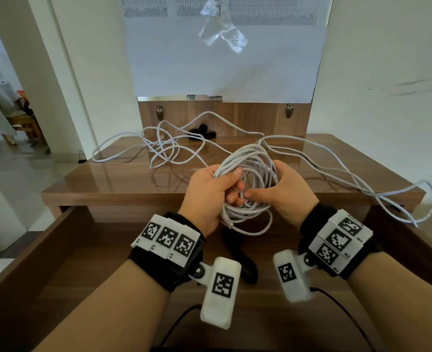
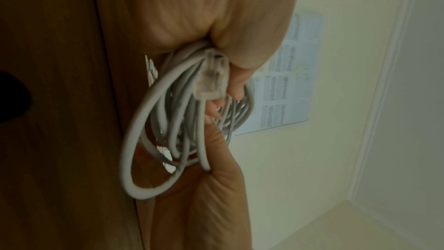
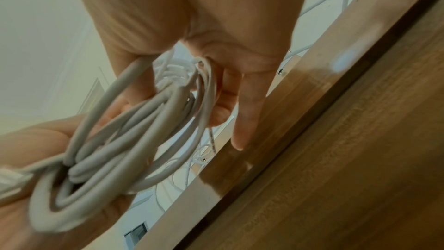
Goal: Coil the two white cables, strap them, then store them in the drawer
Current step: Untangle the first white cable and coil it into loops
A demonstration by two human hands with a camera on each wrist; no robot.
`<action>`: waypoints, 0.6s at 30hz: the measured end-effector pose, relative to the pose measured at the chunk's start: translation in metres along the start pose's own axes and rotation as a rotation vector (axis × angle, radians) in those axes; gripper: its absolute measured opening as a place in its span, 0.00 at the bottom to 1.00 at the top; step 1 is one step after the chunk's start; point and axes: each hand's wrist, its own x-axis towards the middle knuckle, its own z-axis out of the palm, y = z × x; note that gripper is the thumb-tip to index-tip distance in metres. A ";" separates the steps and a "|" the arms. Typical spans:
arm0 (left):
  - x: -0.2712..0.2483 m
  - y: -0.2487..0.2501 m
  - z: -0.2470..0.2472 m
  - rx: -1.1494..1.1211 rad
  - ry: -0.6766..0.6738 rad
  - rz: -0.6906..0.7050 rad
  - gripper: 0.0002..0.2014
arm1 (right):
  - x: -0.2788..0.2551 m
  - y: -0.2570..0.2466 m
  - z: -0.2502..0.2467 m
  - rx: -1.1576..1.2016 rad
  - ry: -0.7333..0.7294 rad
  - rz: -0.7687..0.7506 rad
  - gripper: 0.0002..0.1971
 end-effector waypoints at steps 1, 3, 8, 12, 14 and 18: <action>0.001 0.000 -0.001 0.018 0.005 -0.014 0.08 | 0.000 0.000 0.000 -0.025 0.014 0.001 0.29; 0.001 0.001 -0.001 0.050 0.014 -0.045 0.06 | 0.001 0.001 0.000 -0.075 0.044 0.005 0.29; 0.001 0.003 -0.001 0.039 -0.051 -0.069 0.08 | 0.004 0.001 -0.003 -0.062 0.039 0.040 0.27; 0.001 0.005 -0.001 -0.062 -0.047 -0.079 0.07 | 0.003 -0.003 -0.004 0.255 -0.038 0.149 0.20; 0.000 0.004 0.000 -0.099 -0.073 -0.079 0.06 | 0.003 -0.005 -0.009 0.380 -0.071 0.186 0.19; -0.003 0.006 0.004 -0.119 -0.152 -0.069 0.05 | 0.004 -0.009 -0.014 0.698 -0.222 0.285 0.22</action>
